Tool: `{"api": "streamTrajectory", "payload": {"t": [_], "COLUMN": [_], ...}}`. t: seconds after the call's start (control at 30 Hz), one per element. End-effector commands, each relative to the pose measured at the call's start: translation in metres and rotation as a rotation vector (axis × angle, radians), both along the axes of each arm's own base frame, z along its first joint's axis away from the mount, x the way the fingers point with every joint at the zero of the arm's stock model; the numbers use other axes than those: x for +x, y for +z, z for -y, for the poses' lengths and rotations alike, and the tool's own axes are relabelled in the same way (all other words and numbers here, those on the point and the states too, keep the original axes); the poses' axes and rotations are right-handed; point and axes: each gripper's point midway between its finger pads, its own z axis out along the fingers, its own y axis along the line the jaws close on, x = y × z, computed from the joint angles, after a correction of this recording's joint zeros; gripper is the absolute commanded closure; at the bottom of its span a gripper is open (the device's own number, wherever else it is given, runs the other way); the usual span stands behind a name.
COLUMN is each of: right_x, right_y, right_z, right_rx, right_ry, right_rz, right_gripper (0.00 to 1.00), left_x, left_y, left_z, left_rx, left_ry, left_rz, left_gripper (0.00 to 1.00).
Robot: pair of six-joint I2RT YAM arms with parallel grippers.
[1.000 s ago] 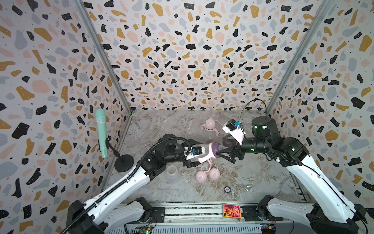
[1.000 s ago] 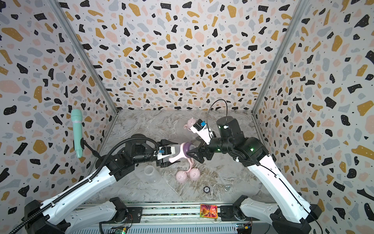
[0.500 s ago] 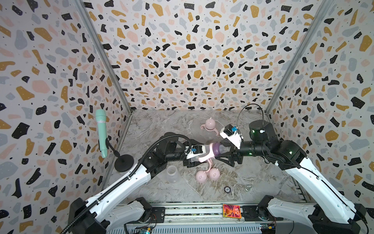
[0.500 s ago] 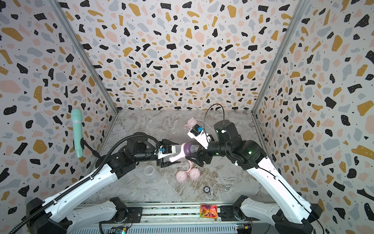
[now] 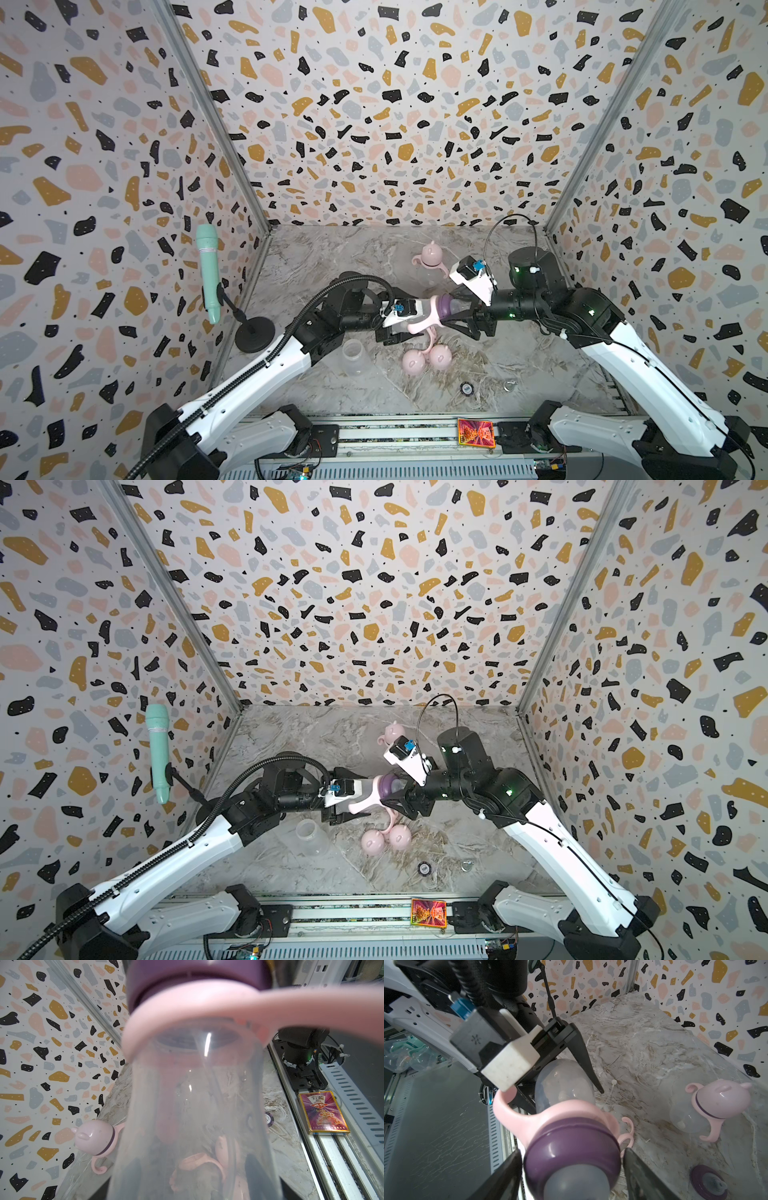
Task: Assemble the baby bottles
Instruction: Screw the nipple onto the baby bottle.
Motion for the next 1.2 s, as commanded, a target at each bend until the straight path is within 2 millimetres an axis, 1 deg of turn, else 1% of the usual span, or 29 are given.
{"api": "streamTrajectory", "payload": {"t": [0.0, 0.07, 0.17, 0.27, 0.4, 0.57, 0.73, 0.97, 1.1, 1.17], "right_x": [-0.002, 0.000, -0.001, -0.003, -0.007, -0.010, -0.014, -0.014, -0.010, -0.008], "right_y": [-0.004, -0.006, -0.007, -0.002, 0.006, 0.010, 0.022, 0.026, 0.024, 0.020], "right_z": [-0.002, -0.002, -0.003, -0.003, -0.001, -0.001, -0.001, 0.000, 0.000, -0.002], "right_rx": [-0.003, -0.009, -0.002, 0.019, 0.044, 0.061, 0.098, 0.118, 0.119, 0.116], "right_ry": [0.002, -0.012, -0.011, 0.003, 0.018, 0.035, 0.061, 0.066, 0.055, 0.055], "right_rz": [-0.034, -0.046, -0.069, -0.082, -0.077, -0.077, -0.066, -0.071, -0.076, -0.087], "right_gripper": [0.18, 0.16, 0.19, 0.18, 0.14, 0.12, 0.09, 0.11, 0.16, 0.20], "left_x": [-0.002, -0.003, -0.004, -0.004, -0.005, -0.005, -0.006, -0.006, -0.007, -0.007], "left_y": [0.042, 0.043, 0.042, 0.039, 0.038, 0.037, 0.036, 0.034, 0.035, 0.035], "left_z": [0.002, 0.001, -0.001, -0.002, -0.003, -0.002, -0.003, -0.002, -0.002, -0.002], "left_rx": [-0.088, -0.092, -0.093, -0.088, -0.087, -0.087, -0.083, -0.078, -0.080, -0.080], "left_ry": [-0.026, -0.023, -0.018, -0.013, -0.011, -0.018, -0.021, -0.023, -0.029, -0.030], "left_rz": [0.107, 0.117, 0.121, 0.118, 0.118, 0.114, 0.112, 0.107, 0.106, 0.107], "left_gripper": [1.00, 1.00, 1.00, 1.00, 1.00, 1.00, 1.00, 1.00, 1.00, 1.00]}}
